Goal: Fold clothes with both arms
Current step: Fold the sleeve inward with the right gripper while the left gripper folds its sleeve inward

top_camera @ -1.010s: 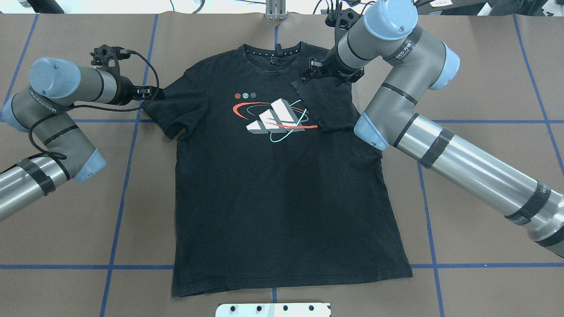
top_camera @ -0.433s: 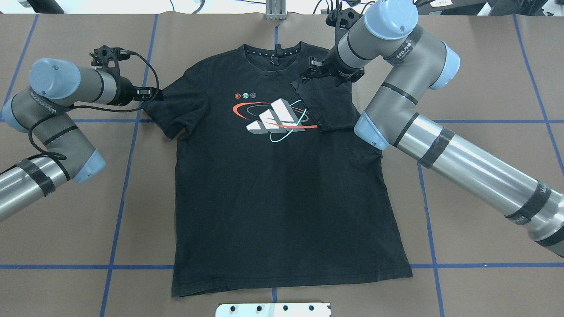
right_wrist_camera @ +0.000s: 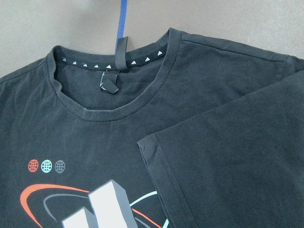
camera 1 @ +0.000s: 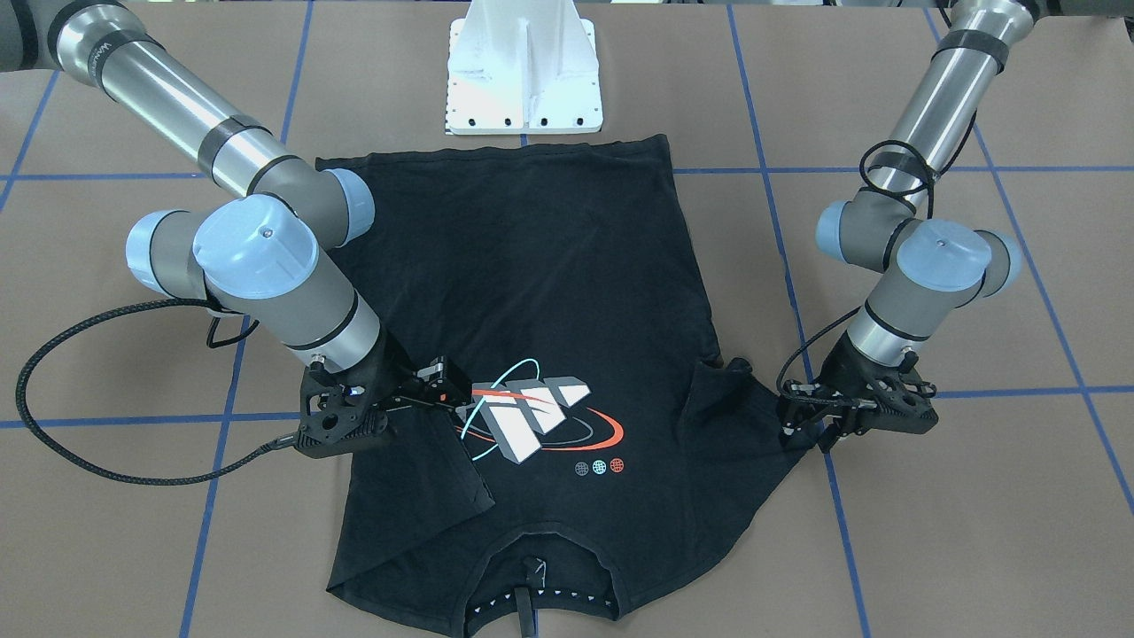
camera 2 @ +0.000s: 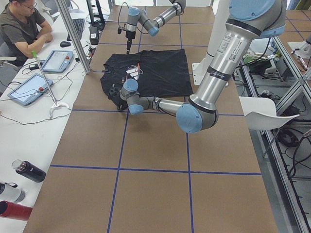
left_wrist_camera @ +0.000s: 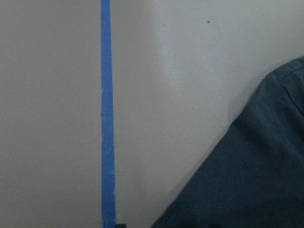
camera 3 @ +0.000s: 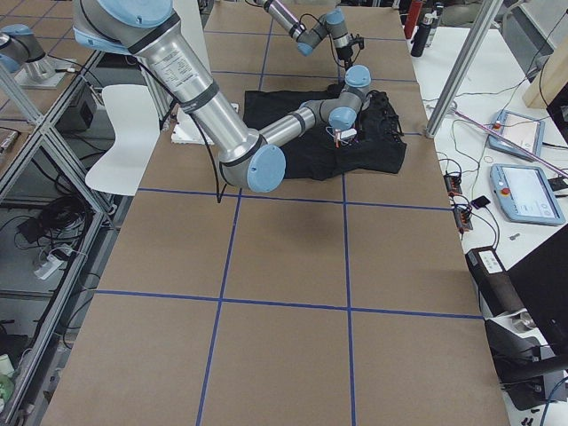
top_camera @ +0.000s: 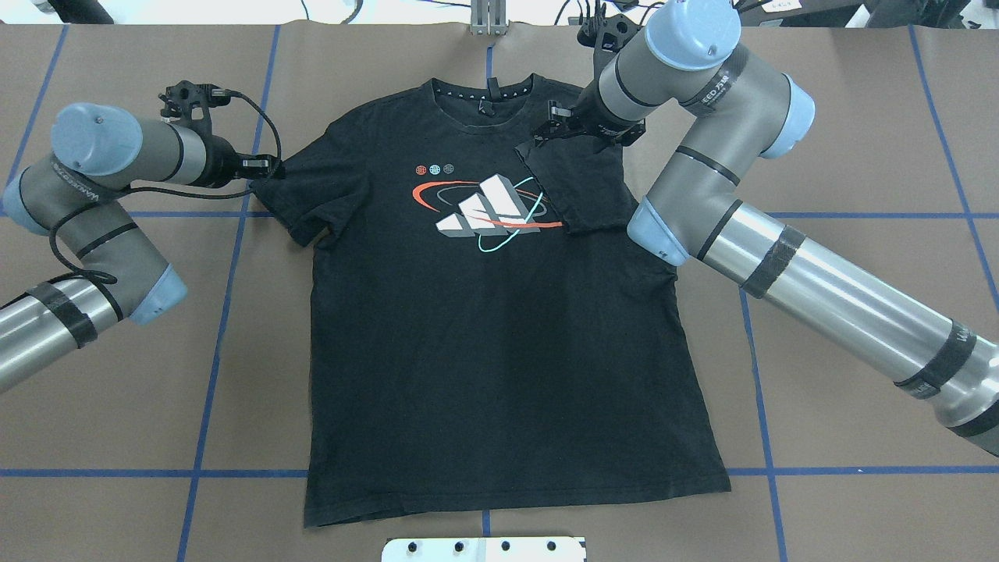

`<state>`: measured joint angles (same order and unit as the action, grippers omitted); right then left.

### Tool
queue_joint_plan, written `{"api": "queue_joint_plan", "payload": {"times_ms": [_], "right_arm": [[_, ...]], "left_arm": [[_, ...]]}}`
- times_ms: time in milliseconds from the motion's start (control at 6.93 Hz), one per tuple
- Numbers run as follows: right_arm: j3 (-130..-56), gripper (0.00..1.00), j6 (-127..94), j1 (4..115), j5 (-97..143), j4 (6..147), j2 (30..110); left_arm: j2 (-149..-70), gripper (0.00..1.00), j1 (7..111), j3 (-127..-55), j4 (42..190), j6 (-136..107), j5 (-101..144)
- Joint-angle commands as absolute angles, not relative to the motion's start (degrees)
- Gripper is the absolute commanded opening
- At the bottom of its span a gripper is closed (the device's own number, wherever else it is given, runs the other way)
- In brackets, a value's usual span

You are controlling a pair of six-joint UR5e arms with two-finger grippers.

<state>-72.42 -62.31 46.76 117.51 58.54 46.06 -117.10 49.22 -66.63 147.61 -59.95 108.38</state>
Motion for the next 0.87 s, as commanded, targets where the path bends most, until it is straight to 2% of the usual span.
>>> {"api": "queue_joint_plan", "payload": {"times_ms": [0, 288, 577, 721], "right_arm": [[-72.3, 1.0, -62.2, 46.8, 117.4, 58.5, 46.1], [-72.2, 1.0, -62.2, 46.8, 117.4, 58.5, 46.1], [-72.2, 1.0, -62.3, 46.8, 117.4, 58.5, 46.1], [-72.2, 1.0, -62.3, 46.8, 117.4, 58.4, 46.1]], "left_arm": [[-117.1, 0.33, 49.2, -66.8, 147.5, -59.9, 108.5], [-117.0, 0.0, 49.2, -66.8, 147.5, -59.9, 108.3], [-117.1, 0.0, 49.3, -67.4, 147.2, -60.1, 108.7], [-117.0, 0.0, 49.5, -70.0, 147.0, -60.4, 109.3]]}}
